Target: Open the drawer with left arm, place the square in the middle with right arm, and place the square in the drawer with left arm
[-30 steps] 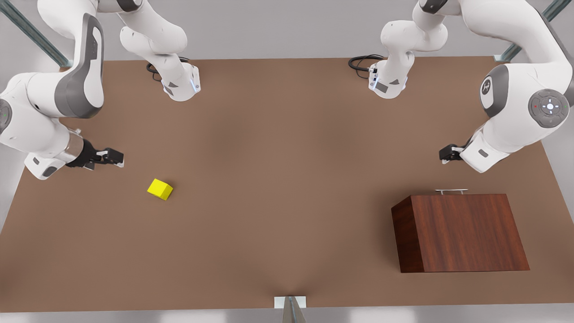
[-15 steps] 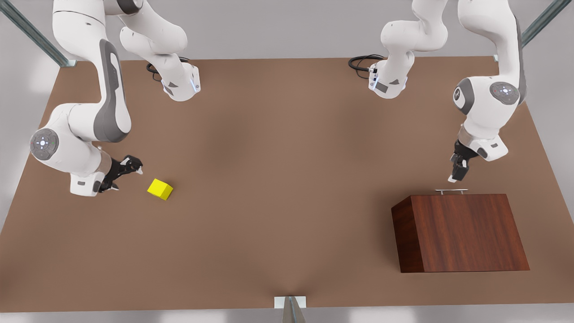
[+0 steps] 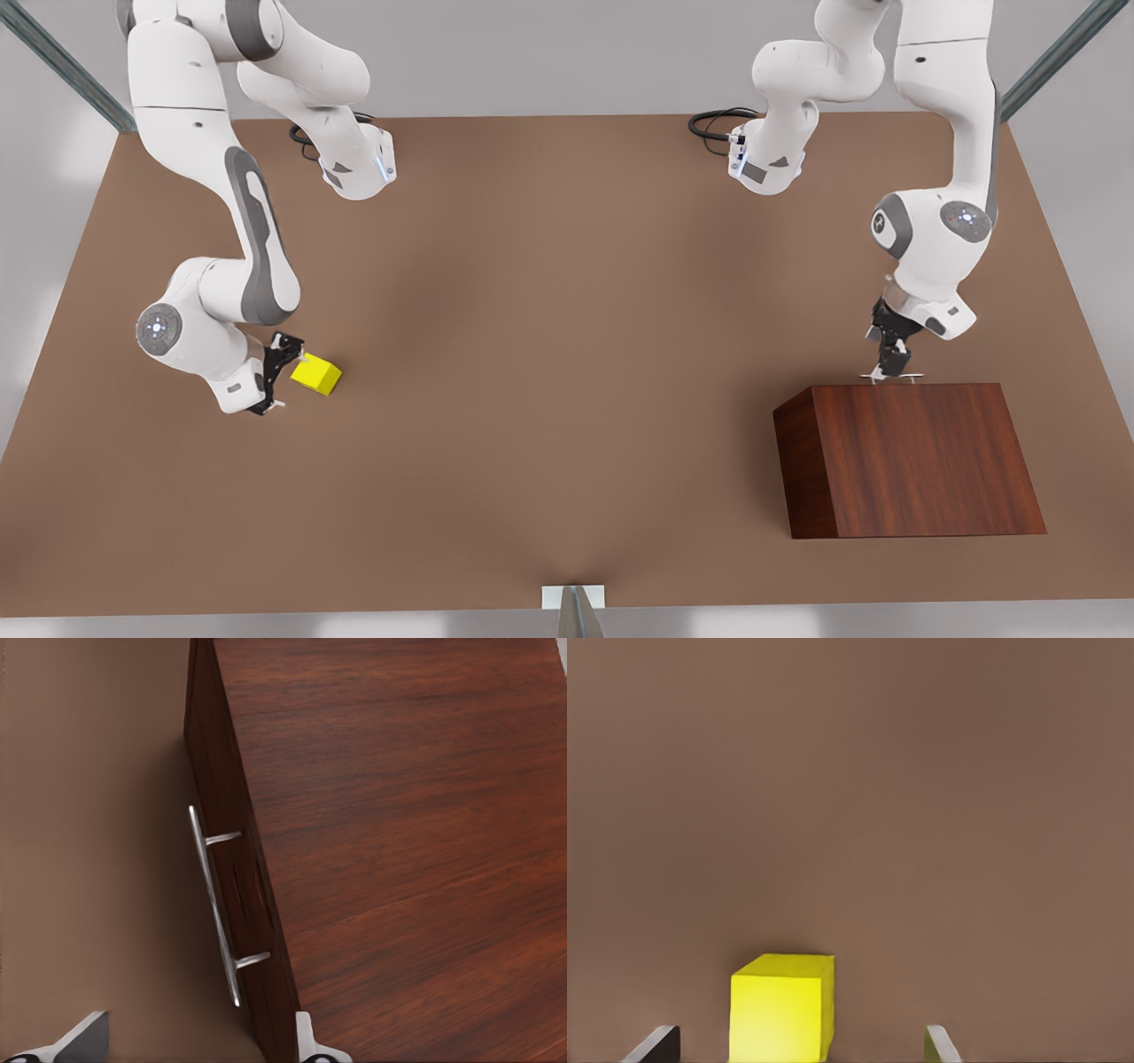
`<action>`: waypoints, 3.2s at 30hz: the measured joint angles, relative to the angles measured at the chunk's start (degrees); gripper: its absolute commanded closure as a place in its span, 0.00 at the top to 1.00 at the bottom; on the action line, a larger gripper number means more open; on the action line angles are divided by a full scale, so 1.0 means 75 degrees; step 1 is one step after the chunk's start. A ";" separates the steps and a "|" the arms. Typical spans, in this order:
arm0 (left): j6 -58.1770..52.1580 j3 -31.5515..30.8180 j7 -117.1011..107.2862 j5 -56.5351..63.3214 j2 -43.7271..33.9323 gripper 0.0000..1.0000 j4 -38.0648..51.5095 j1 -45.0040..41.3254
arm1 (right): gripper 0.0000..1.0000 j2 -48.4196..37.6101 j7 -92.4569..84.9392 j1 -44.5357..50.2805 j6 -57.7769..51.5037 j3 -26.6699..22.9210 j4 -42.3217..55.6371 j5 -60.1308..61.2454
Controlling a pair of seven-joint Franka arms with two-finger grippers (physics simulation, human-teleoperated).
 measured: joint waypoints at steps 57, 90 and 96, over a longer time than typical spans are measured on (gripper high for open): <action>-0.0252 0.0216 0.0012 -0.1011 -0.0237 1.00 -0.1152 0.0623 | 0.62 0.0688 -0.0375 -0.0063 0.2291 -0.0013 -0.1632 0.0118; -0.4644 0.0560 0.5333 -0.0598 -0.0751 1.00 0.2064 0.0104 | 0.60 0.3025 0.9970 0.6508 0.2061 0.0188 0.3528 0.0399; -0.7164 0.0880 1.0674 -0.0731 0.0723 1.00 0.4992 -0.0662 | 0.78 0.3968 1.0984 0.7528 0.2181 0.0121 0.4062 0.0384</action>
